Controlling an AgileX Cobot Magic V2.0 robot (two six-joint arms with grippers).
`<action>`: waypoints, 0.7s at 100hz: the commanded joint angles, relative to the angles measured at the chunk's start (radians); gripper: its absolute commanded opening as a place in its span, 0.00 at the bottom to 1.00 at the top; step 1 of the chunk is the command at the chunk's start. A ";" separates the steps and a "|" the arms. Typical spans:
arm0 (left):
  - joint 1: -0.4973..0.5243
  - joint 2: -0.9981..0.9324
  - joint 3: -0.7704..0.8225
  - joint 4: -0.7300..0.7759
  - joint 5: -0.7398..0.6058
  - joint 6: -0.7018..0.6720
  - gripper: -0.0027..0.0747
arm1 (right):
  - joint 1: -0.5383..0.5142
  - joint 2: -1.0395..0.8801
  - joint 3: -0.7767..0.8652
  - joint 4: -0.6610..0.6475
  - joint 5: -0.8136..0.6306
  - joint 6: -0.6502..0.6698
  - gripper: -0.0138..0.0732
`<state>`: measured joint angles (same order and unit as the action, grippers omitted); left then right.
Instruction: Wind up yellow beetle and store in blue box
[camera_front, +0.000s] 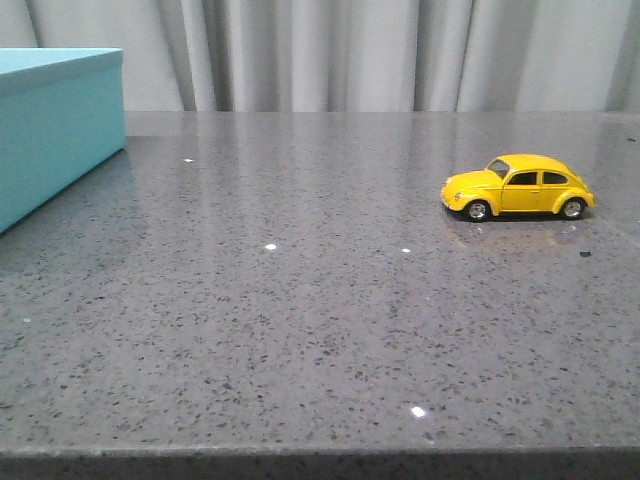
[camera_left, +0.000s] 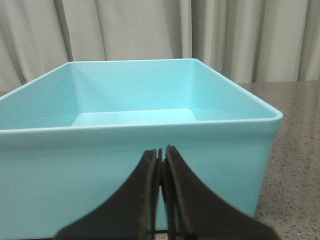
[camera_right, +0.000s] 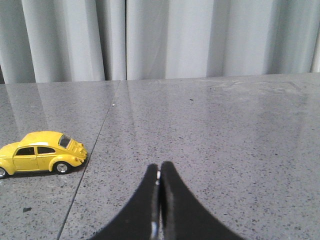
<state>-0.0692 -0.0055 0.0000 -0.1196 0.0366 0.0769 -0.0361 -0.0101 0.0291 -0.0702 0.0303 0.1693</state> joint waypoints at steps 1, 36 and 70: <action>-0.008 -0.028 0.019 -0.025 -0.090 -0.013 0.01 | -0.002 -0.022 -0.017 0.001 -0.096 -0.003 0.08; -0.008 -0.022 -0.105 -0.103 -0.003 -0.013 0.01 | -0.002 -0.019 -0.083 0.001 -0.081 -0.003 0.08; -0.008 0.177 -0.347 -0.101 0.195 -0.013 0.01 | -0.002 0.160 -0.355 0.001 0.264 -0.003 0.09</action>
<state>-0.0692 0.1036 -0.2744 -0.2100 0.2663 0.0736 -0.0361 0.0790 -0.2449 -0.0702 0.3174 0.1693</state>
